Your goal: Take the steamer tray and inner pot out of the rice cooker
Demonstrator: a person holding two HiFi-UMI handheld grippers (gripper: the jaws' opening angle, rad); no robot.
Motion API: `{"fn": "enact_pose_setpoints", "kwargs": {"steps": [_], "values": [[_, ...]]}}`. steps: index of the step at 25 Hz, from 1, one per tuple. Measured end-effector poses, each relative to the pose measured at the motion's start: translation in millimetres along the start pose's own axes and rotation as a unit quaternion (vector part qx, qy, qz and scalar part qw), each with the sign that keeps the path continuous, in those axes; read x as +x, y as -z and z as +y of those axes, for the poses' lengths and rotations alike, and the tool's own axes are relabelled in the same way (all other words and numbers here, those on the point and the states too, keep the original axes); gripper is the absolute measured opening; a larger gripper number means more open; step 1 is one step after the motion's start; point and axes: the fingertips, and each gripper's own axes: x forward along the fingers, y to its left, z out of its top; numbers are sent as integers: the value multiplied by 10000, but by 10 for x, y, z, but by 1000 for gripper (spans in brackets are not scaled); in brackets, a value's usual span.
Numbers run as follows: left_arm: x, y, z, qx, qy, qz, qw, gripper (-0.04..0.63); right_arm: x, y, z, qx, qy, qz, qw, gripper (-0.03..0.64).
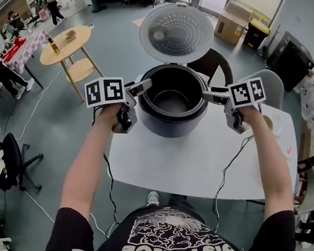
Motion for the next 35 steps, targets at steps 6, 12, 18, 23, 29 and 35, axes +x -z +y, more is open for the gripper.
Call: {"fn": "enact_pose_setpoints", "kwargs": {"steps": [6, 12, 18, 23, 29, 35], "values": [[303, 1, -38, -492, 4, 336, 9982, 339, 62, -98, -249, 470, -704, 95, 9964, 278], [388, 77, 123, -799, -6, 361, 9961, 337, 236, -11, -365, 746, -1040, 282, 9914, 276], [422, 134, 102, -960, 157, 577, 9936, 302, 294, -8, -364, 1134, -1302, 466, 9839, 247], [447, 184, 77, -1002, 195, 823, 9914, 291, 258, 29, -469, 1233, -1330, 605, 9816, 224], [440, 235, 133, -936, 149, 1078, 9896, 277, 312, 74, -518, 1289, -1660, 457, 9766, 141], [477, 221, 188, -1068, 24, 1068, 9885, 207, 304, 84, -608, 1381, -1590, 496, 9763, 83]]}}
